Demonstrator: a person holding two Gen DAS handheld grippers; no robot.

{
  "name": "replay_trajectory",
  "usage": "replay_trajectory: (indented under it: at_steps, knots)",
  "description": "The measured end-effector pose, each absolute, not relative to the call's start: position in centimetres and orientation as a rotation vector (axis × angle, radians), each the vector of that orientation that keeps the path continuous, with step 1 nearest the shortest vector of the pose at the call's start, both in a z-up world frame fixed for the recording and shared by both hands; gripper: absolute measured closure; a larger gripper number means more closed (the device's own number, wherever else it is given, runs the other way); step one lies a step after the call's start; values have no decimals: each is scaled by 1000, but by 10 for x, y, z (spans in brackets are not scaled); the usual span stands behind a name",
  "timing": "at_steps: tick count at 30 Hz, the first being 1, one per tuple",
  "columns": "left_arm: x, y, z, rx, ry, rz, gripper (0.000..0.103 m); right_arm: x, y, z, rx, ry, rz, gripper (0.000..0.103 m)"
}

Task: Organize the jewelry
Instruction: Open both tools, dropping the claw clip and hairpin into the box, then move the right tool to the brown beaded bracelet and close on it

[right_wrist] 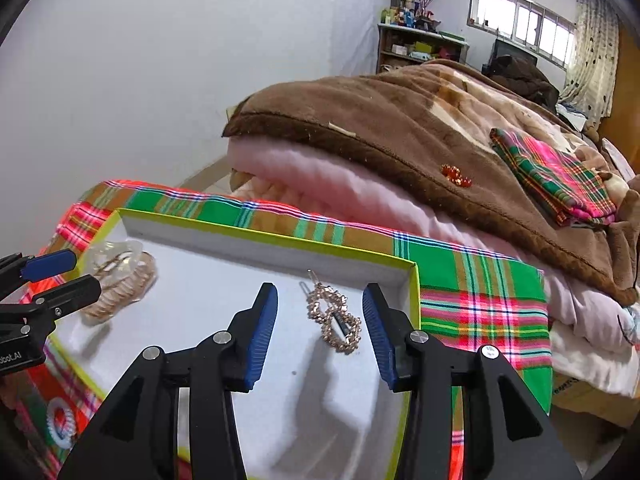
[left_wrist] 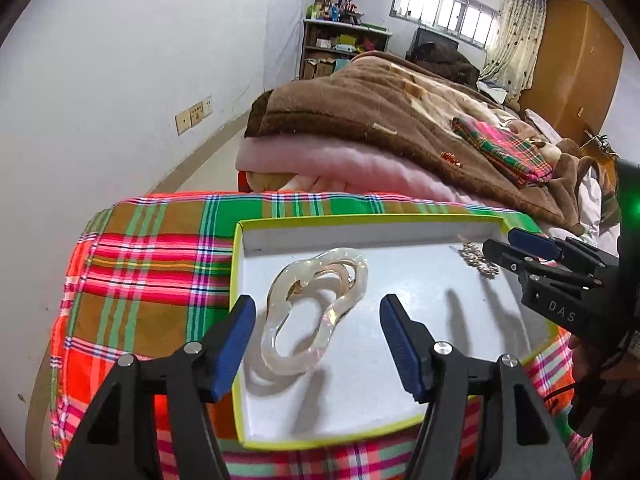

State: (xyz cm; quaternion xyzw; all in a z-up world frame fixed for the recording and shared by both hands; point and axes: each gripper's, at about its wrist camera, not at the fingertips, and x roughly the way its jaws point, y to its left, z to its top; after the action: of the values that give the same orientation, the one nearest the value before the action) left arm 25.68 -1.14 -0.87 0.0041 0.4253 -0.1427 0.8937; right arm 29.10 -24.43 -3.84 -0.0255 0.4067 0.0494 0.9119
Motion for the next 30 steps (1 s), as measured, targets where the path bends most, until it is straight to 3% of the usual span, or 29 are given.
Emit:
replay_trajectory:
  at_steps: [16, 30]
  knots:
    - [182, 15, 15, -59, 818, -309, 30, 204, -233, 8, -56, 674, 101, 52]
    - [121, 39, -13, -28, 878, -356, 26, 133, -245, -18, -10, 686, 194, 52]
